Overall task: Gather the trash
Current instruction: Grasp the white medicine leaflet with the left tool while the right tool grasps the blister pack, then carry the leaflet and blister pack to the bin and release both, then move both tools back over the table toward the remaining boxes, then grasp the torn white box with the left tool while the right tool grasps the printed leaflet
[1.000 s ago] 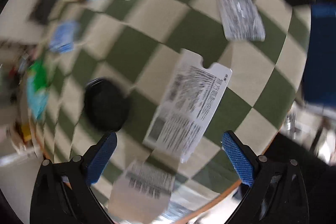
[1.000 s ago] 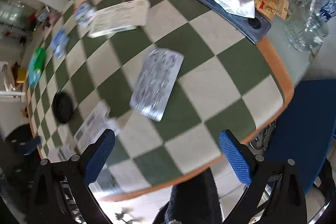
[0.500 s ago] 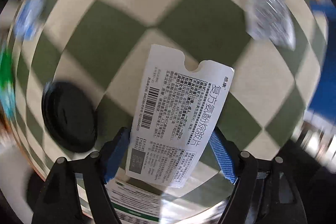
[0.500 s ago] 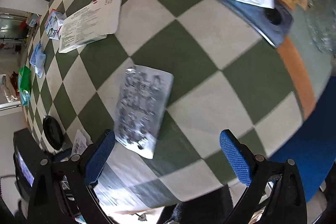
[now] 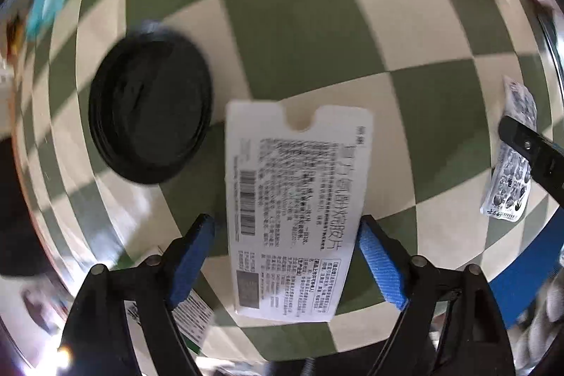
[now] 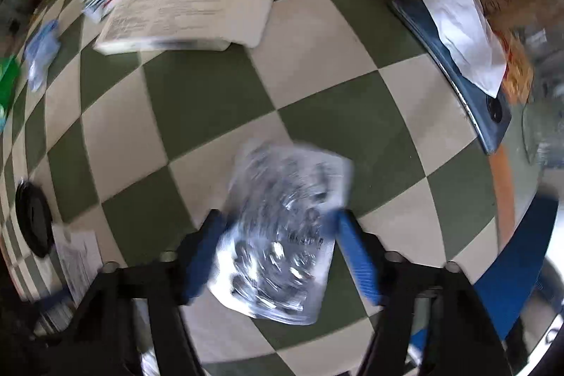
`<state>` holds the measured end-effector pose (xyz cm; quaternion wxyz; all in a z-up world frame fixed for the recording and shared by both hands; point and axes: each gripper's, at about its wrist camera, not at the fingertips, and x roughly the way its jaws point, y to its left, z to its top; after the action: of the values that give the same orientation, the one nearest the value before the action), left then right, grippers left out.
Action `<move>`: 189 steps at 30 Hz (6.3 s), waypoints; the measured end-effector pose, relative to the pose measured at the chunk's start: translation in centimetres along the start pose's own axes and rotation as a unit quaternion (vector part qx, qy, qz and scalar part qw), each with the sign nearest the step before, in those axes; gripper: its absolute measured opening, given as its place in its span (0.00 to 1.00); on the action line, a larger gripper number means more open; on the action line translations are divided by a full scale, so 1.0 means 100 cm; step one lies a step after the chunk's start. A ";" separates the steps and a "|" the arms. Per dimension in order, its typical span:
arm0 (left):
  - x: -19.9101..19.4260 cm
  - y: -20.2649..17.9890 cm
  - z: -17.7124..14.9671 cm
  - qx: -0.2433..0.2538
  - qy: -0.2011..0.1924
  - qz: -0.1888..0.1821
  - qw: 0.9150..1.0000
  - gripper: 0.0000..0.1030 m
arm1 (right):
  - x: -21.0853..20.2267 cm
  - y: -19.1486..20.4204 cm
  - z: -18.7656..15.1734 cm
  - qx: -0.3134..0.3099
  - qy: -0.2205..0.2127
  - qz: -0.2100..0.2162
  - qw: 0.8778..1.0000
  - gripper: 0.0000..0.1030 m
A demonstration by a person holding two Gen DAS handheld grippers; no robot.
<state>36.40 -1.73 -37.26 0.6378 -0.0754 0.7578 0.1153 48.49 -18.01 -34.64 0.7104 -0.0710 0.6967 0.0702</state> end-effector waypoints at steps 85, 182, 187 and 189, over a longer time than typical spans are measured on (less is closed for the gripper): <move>0.477 0.161 -0.335 -0.314 0.092 -0.248 0.912 0.95 | 0.403 0.143 -0.425 -0.127 0.123 0.136 0.975 0.47; -0.096 0.162 -0.112 -0.309 -0.120 -0.147 0.932 0.70 | -0.031 0.098 0.105 -0.319 0.059 0.032 0.945 0.93; -0.108 0.145 -0.094 -0.335 -0.159 -0.027 0.928 0.70 | -0.031 0.097 0.135 -0.353 0.006 -0.037 0.935 0.98; -0.106 0.141 -0.082 -0.334 -0.162 -0.001 0.928 0.70 | -0.024 0.100 0.148 -0.364 0.005 -0.058 0.930 0.99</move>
<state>26.75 9.26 -24.44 0.6898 -0.2653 0.5616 0.3719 61.00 -5.29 -31.98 0.6353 -0.3656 0.6212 0.2772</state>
